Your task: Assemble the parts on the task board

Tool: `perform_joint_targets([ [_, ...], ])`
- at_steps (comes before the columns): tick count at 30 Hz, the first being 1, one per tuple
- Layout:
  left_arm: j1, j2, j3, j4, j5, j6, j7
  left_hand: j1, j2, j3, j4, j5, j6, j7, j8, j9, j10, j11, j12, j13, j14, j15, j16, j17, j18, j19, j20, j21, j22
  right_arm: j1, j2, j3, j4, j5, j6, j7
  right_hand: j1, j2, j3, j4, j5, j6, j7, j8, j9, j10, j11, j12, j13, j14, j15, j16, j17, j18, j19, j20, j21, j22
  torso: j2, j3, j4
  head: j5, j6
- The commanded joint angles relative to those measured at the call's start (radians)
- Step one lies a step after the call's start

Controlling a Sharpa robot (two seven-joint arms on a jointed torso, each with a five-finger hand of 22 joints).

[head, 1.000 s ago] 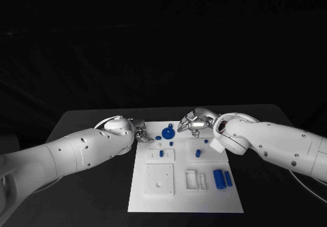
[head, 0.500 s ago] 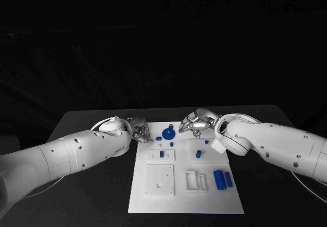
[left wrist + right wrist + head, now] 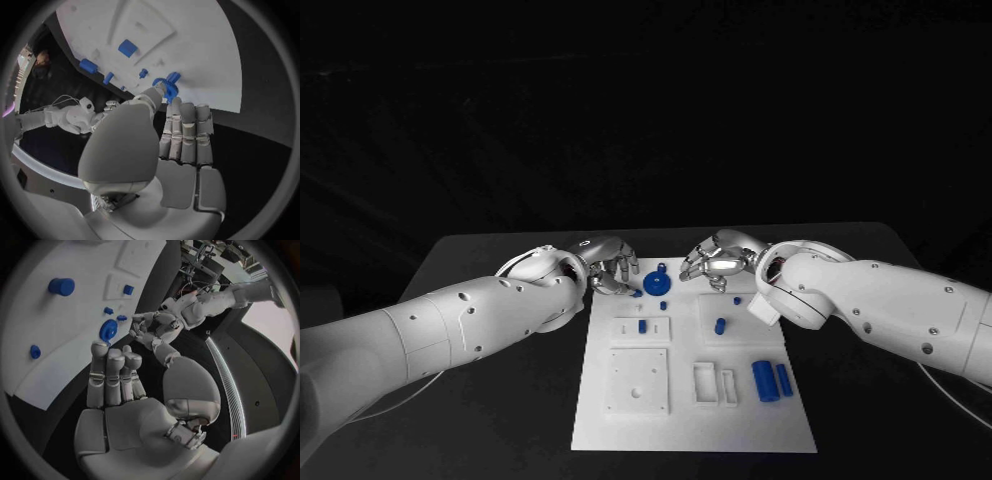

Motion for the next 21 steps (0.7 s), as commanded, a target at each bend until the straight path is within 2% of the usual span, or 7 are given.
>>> perform_joint_targets([
  [1, -0.003, 0.007, -0.002, -0.008, 0.010, -0.004, 0.051, -0.005, 0.016, 0.002, -0.006, 0.004, 0.015, 0.003, -0.004, -0.003, -0.002, 0.001, -0.007, -0.004, -0.003, 0.008, -0.005, -0.002, -0.007, -0.009, -0.047, -0.005, 0.002, 0.000, -0.001, 0.001, -0.001, -0.003, -0.001, 0.010, -0.004, 0.004, 0.005, 0.000, 0.007, 0.006, -0.001, -0.004, 0.001, 0.009, 0.001, 0.004, 0.002, 0.001, -0.005, -0.003, 0.001, 0.024, 0.002, -0.008, 0.005, 0.018, 0.000, 0.0002, -0.0016, 0.001, 0.001],
  [13, -0.009, 0.026, -0.004, -0.023, -0.001, 0.065, 0.004, -0.070, 0.015, -0.007, -0.018, -0.009, 0.055, -0.001, -0.026, -0.033, 0.028, -0.002, -0.027, -0.031, 0.004, 0.005, 0.008, -0.005, -0.002, 0.002, -0.047, -0.007, 0.012, 0.000, -0.004, 0.001, 0.005, -0.003, -0.001, 0.010, -0.004, 0.004, 0.006, 0.000, 0.007, 0.005, -0.001, -0.005, 0.001, 0.009, 0.001, 0.004, 0.002, 0.001, -0.005, -0.004, 0.001, 0.024, 0.001, -0.008, 0.005, 0.018, 0.002, 0.0000, -0.0022, -0.002, -0.001],
  [21, -0.014, 0.036, -0.004, -0.038, -0.026, 0.067, -0.028, -0.096, 0.014, -0.010, -0.010, -0.012, 0.064, -0.003, -0.032, -0.041, 0.036, -0.004, -0.025, -0.034, 0.007, 0.002, 0.014, -0.006, 0.000, 0.008, -0.049, -0.008, 0.014, 0.000, -0.005, 0.001, 0.008, -0.003, -0.002, 0.010, -0.003, 0.004, 0.006, 0.000, 0.007, 0.005, -0.001, -0.005, 0.002, 0.009, 0.001, 0.003, 0.002, 0.001, -0.005, -0.004, 0.002, 0.024, 0.001, -0.009, 0.006, 0.018, 0.002, -0.0003, -0.0013, -0.005, -0.004],
])
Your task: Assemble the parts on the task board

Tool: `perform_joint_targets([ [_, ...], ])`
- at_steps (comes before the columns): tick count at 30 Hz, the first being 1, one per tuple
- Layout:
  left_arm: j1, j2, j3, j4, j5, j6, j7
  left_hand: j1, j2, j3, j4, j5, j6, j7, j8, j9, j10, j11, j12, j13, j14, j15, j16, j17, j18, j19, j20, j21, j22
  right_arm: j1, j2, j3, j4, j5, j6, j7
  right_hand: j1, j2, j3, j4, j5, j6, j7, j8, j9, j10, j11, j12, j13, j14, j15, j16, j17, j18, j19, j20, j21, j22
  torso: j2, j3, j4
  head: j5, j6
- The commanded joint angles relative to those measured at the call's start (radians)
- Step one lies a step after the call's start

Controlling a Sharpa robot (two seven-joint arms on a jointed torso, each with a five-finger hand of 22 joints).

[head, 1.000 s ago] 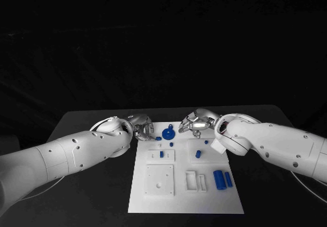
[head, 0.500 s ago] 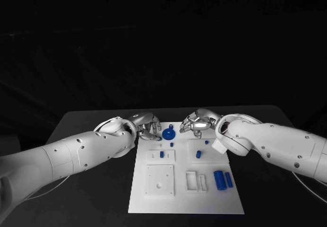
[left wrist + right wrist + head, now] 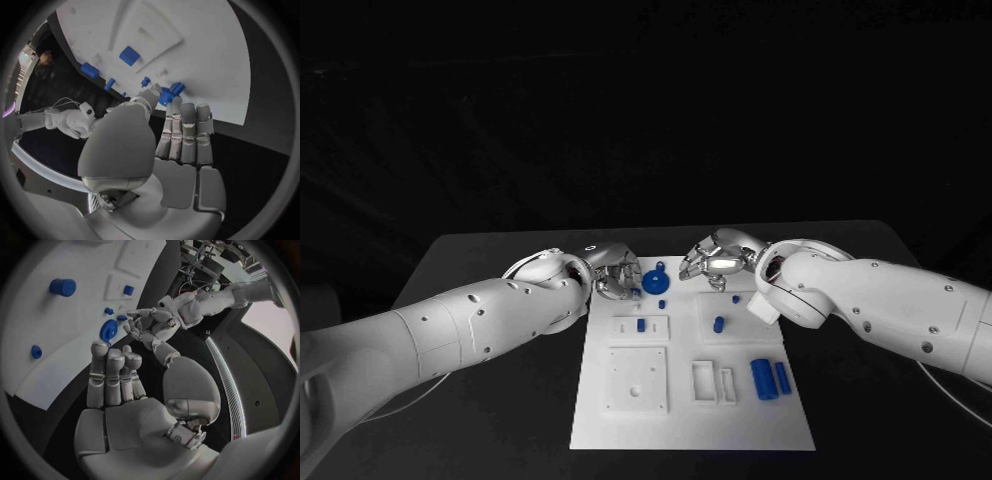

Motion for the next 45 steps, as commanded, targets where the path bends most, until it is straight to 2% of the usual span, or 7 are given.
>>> perform_joint_targets([
  [1, -0.002, 0.005, 0.000, -0.009, -0.022, 0.021, -0.026, -0.011, 0.000, -0.004, 0.002, -0.004, 0.010, -0.001, -0.006, -0.002, 0.009, -0.003, -0.003, -0.001, 0.009, 0.000, 0.005, -0.001, 0.008, 0.009, -0.050, -0.004, 0.001, 0.000, -0.001, 0.001, 0.002, -0.003, -0.001, 0.008, -0.003, 0.004, 0.007, 0.000, 0.003, 0.005, 0.000, -0.005, 0.002, 0.009, 0.001, 0.003, 0.001, 0.001, -0.005, -0.004, 0.001, 0.024, -0.001, -0.010, 0.004, 0.018, 0.000, -0.0005, 0.0000, -0.001, -0.001],
  [8, -0.006, 0.010, 0.000, -0.021, -0.023, 0.031, -0.026, -0.003, 0.025, 0.009, -0.008, -0.001, 0.021, -0.004, -0.009, -0.007, 0.024, -0.010, 0.007, 0.000, 0.018, -0.007, 0.013, 0.000, 0.011, 0.019, -0.055, -0.003, 0.004, 0.000, -0.002, 0.001, 0.003, -0.003, -0.001, 0.008, -0.004, 0.004, 0.007, 0.000, 0.003, 0.006, 0.000, -0.005, 0.002, 0.009, 0.001, 0.003, 0.001, 0.001, -0.005, -0.004, 0.002, 0.024, -0.001, -0.010, 0.005, 0.017, -0.001, -0.0005, 0.0003, -0.003, -0.003],
  [19, -0.009, 0.014, 0.000, -0.031, -0.027, 0.054, -0.031, -0.002, 0.046, 0.018, -0.036, 0.016, 0.036, -0.009, -0.013, -0.013, 0.041, -0.020, 0.034, 0.010, 0.023, -0.016, 0.028, 0.003, 0.008, 0.027, -0.061, 0.000, 0.013, 0.000, -0.001, 0.001, 0.003, -0.002, 0.000, 0.009, -0.004, 0.004, 0.007, 0.000, 0.003, 0.006, 0.000, -0.005, 0.002, 0.009, 0.001, 0.003, 0.001, 0.001, -0.005, -0.005, 0.002, 0.024, -0.001, -0.010, 0.005, 0.017, -0.002, -0.0003, 0.0009, -0.005, -0.006],
  [28, -0.012, 0.021, 0.000, -0.048, -0.027, 0.056, -0.031, -0.009, 0.069, 0.029, -0.057, 0.025, 0.034, -0.007, -0.021, -0.020, 0.032, -0.020, 0.046, 0.013, 0.020, -0.016, 0.031, 0.002, 0.005, 0.026, -0.064, -0.001, 0.018, 0.000, 0.000, 0.001, 0.005, -0.001, 0.000, 0.009, -0.004, 0.004, 0.007, 0.000, 0.003, 0.006, 0.000, -0.005, 0.002, 0.009, 0.001, 0.003, 0.002, 0.002, -0.005, -0.005, 0.002, 0.024, -0.001, -0.010, 0.006, 0.017, -0.001, 0.0004, 0.0006, -0.006, -0.006],
  [36, -0.015, 0.030, 0.000, -0.061, -0.027, 0.058, -0.028, -0.024, 0.078, 0.033, -0.061, 0.025, 0.034, -0.006, -0.026, -0.023, 0.029, -0.019, 0.052, 0.015, 0.021, -0.016, 0.034, 0.001, 0.004, 0.027, -0.065, -0.002, 0.020, 0.000, 0.001, 0.001, 0.005, 0.000, 0.002, 0.009, -0.005, 0.004, 0.007, 0.000, 0.003, 0.006, 0.000, -0.005, 0.002, 0.009, 0.001, 0.003, 0.002, 0.002, -0.005, -0.005, 0.003, 0.024, -0.001, -0.010, 0.006, 0.017, -0.001, 0.0007, 0.0010, -0.007, -0.007],
  [45, -0.017, 0.036, 0.000, -0.069, -0.025, 0.098, -0.032, -0.054, 0.095, 0.042, -0.057, 0.025, 0.031, -0.004, -0.032, -0.028, 0.018, -0.017, 0.056, 0.014, 0.019, -0.014, 0.034, -0.001, 0.003, 0.027, -0.065, -0.004, 0.024, 0.000, 0.002, 0.001, 0.004, 0.000, 0.002, 0.010, -0.005, 0.004, 0.007, 0.000, 0.003, 0.006, 0.000, -0.005, 0.002, 0.009, 0.001, 0.003, 0.002, 0.002, -0.005, -0.005, 0.003, 0.024, -0.002, -0.010, 0.006, 0.017, -0.002, 0.0011, 0.0002, -0.008, -0.008],
])
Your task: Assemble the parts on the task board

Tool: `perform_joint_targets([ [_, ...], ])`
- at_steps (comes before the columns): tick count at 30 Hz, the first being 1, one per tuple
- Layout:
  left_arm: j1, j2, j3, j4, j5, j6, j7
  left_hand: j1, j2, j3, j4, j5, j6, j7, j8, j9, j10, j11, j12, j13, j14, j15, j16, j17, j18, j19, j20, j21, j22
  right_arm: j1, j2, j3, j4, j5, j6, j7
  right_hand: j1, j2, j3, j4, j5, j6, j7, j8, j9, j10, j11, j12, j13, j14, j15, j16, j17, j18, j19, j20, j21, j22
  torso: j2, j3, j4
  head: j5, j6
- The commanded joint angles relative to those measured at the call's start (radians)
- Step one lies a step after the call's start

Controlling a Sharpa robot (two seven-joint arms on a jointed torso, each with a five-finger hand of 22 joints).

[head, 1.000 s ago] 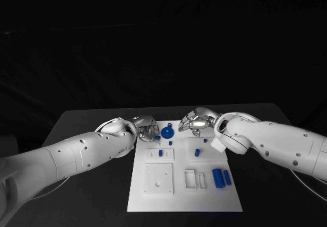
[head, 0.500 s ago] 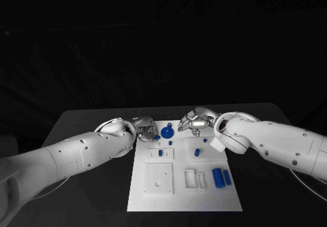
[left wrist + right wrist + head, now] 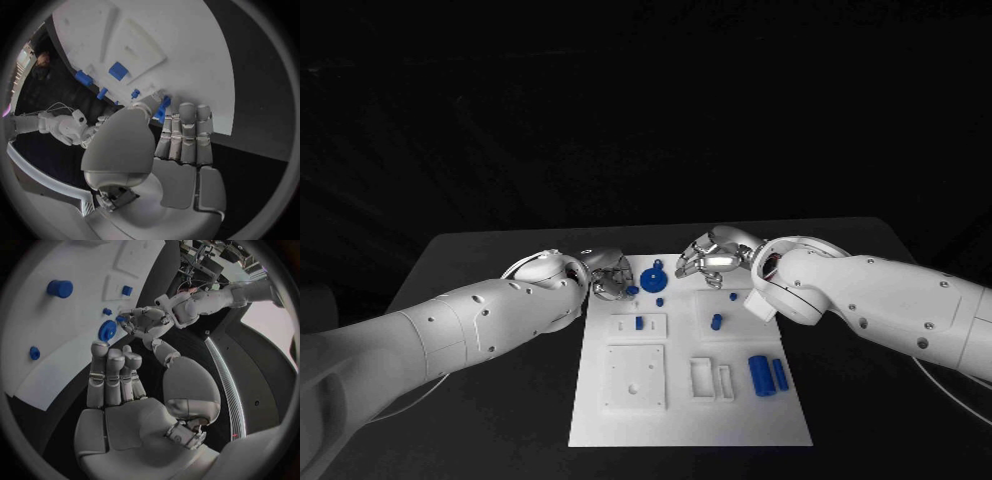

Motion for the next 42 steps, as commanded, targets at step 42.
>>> perform_joint_targets([
  [42, -0.006, -0.080, 0.004, 0.066, 0.539, -0.015, 0.083, -0.163, 0.103, 0.229, -0.169, -0.037, 0.069, -0.018, 0.018, 0.014, 0.070, -0.023, 0.010, -0.023, 0.007, -0.025, 0.032, -0.010, 0.000, 0.029, -0.075, 0.007, 0.018, 0.000, -0.013, 0.001, -0.003, 0.002, -0.028, 0.061, -0.005, 0.005, 0.009, -0.001, 0.003, 0.007, 0.000, -0.006, 0.002, 0.007, -0.001, 0.003, 0.002, 0.000, -0.006, -0.007, 0.003, 0.025, 0.001, -0.007, 0.008, 0.016, -0.001, -0.0008, 0.0018, 0.001, 0.012],
])
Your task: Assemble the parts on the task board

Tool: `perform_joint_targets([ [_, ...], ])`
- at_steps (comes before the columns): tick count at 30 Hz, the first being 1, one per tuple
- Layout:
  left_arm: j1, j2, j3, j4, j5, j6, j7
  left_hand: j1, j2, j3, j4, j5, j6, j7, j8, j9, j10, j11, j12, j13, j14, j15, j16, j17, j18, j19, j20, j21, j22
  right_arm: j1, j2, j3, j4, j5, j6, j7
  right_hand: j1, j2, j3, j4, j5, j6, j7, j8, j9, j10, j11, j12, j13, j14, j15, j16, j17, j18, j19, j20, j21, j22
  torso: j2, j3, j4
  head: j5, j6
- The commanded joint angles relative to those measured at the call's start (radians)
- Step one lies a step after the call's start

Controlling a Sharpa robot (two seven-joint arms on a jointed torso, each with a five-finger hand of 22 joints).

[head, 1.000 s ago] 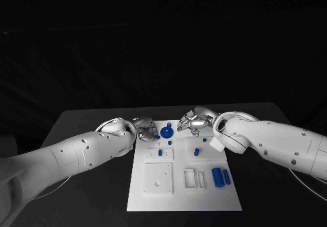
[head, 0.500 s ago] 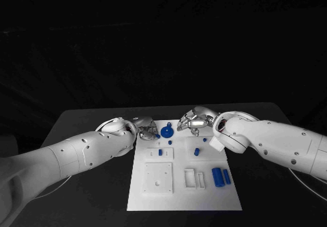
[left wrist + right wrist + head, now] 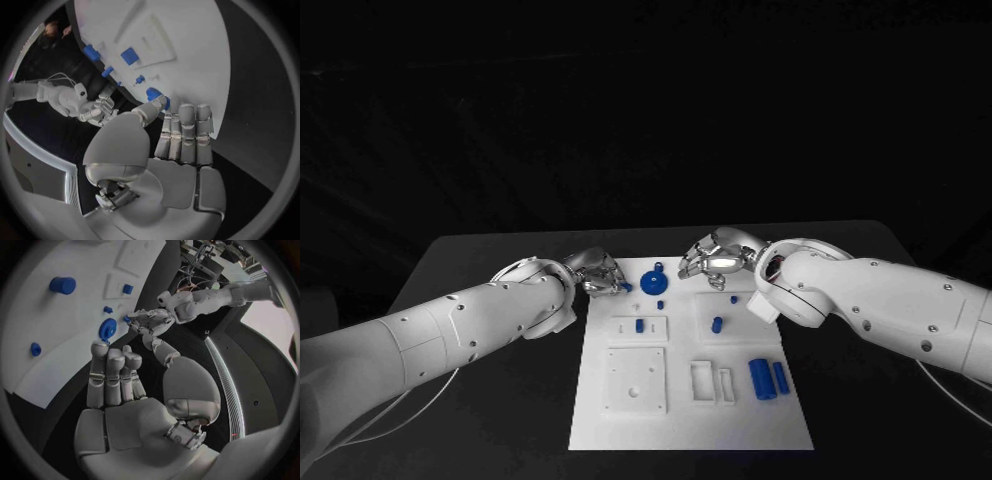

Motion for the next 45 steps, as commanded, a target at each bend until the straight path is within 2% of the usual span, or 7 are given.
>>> perform_joint_targets([
  [1, 0.001, -0.021, 0.002, 0.038, 0.264, 0.012, 0.048, -0.007, -0.006, 0.008, -0.003, 0.000, 0.007, 0.005, 0.003, 0.010, 0.013, -0.008, -0.003, -0.001, -0.002, -0.009, 0.004, -0.002, 0.007, 0.005, -0.066, 0.007, 0.019, 0.000, -0.004, 0.001, 0.000, -0.001, -0.026, 0.057, -0.004, 0.005, 0.007, 0.000, 0.004, 0.009, 0.001, -0.006, 0.001, 0.005, -0.003, 0.003, 0.001, 0.000, -0.007, -0.007, 0.001, 0.025, -0.003, -0.007, 0.004, 0.016, 0.000, 0.0004, 0.0007, 0.001, 0.005],
  [10, 0.005, -0.096, 0.007, 0.154, 0.652, 0.099, 0.015, -0.040, 0.000, 0.019, -0.018, 0.004, 0.009, 0.004, 0.005, 0.013, 0.014, -0.008, -0.003, -0.002, -0.014, -0.008, 0.002, -0.004, 0.004, -0.008, -0.065, 0.007, 0.021, 0.000, -0.017, 0.001, 0.022, -0.039, -0.073, 0.129, 0.030, 0.013, 0.019, -0.009, 0.010, 0.015, -0.001, -0.003, 0.005, 0.004, -0.005, 0.002, 0.003, -0.002, -0.009, -0.010, 0.006, 0.025, -0.009, -0.009, 0.008, 0.016, -0.001, 0.0006, 0.0021, 0.004, 0.017],
  [20, 0.007, -0.165, 0.006, 0.265, 0.928, 0.168, -0.015, -0.085, 0.012, 0.027, -0.040, 0.011, 0.013, 0.002, 0.007, 0.015, 0.020, -0.009, -0.006, -0.005, -0.029, -0.008, 0.005, -0.004, -0.001, -0.022, -0.064, 0.004, 0.019, -0.002, -0.032, 0.000, 0.067, -0.212, -0.168, 0.284, 0.143, 0.019, 0.077, -0.011, -0.001, 0.019, -0.001, -0.004, 0.008, 0.000, -0.005, 0.003, 0.008, -0.008, -0.009, -0.011, 0.017, 0.025, -0.024, -0.008, 0.018, 0.019, 0.000, 0.0007, -0.0006, 0.008, 0.031],
  [27, 0.005, -0.184, 0.005, 0.316, 1.034, 0.141, 0.020, -0.116, 0.022, 0.036, -0.063, 0.023, 0.016, 0.001, 0.008, 0.016, 0.024, -0.009, -0.007, -0.006, -0.035, -0.008, 0.009, -0.005, -0.004, -0.027, -0.065, 0.002, 0.019, -0.018, -0.043, -0.001, 0.110, -0.365, -0.278, 0.323, 0.177, -0.013, 0.077, -0.011, -0.017, 0.024, 0.000, -0.004, 0.007, 0.001, -0.003, 0.005, 0.011, -0.010, -0.007, -0.010, 0.026, 0.025, -0.029, -0.003, 0.030, 0.021, 0.000, -0.0005, -0.0014, 0.010, 0.038],
  [34, 0.002, -0.182, 0.005, 0.350, 1.121, 0.073, 0.111, -0.154, 0.026, 0.048, -0.090, 0.030, 0.020, 0.000, 0.011, 0.018, 0.011, -0.003, 0.004, -0.001, -0.064, 0.000, 0.009, -0.008, -0.011, -0.048, -0.060, -0.007, 0.019, -0.036, -0.036, -0.008, 0.135, -0.456, -0.397, 0.263, 0.169, -0.063, 0.011, -0.011, -0.049, 0.016, 0.004, -0.010, 0.005, -0.022, 0.001, -0.005, 0.011, -0.031, -0.002, -0.019, 0.031, 0.025, -0.051, 0.004, 0.032, 0.019, -0.001, 0.0005, -0.0009, 0.014, 0.041],
  [39, -0.004, -0.182, 0.005, 0.379, 1.165, 0.022, 0.172, -0.169, 0.028, 0.054, -0.103, 0.034, 0.023, -0.002, 0.015, 0.020, 0.009, -0.008, 0.056, 0.026, -0.080, -0.001, 0.024, -0.004, -0.014, -0.057, -0.058, -0.006, 0.021, -0.045, -0.026, -0.010, 0.139, -0.496, -0.470, 0.215, 0.162, -0.092, -0.035, -0.010, -0.099, 0.013, 0.007, -0.013, 0.004, -0.041, 0.004, -0.011, 0.013, -0.047, 0.002, -0.023, 0.036, 0.025, -0.067, 0.012, 0.031, 0.018, -0.001, 0.0012, -0.0011, 0.018, 0.047],
  [45, -0.013, -0.182, 0.005, 0.402, 1.198, -0.017, 0.228, -0.185, 0.032, 0.058, -0.114, 0.037, 0.020, -0.010, 0.022, 0.020, -0.011, -0.031, 0.209, 0.097, -0.079, -0.024, 0.084, 0.010, -0.015, -0.045, -0.075, 0.024, 0.023, -0.050, -0.007, -0.010, 0.129, -0.524, -0.542, 0.160, 0.163, -0.109, -0.061, -0.008, -0.127, 0.019, 0.005, -0.011, 0.005, -0.042, 0.003, -0.006, 0.017, -0.044, 0.000, -0.016, 0.043, 0.025, -0.063, 0.012, 0.038, 0.017, 0.000, 0.0011, -0.0007, 0.020, 0.055],
])
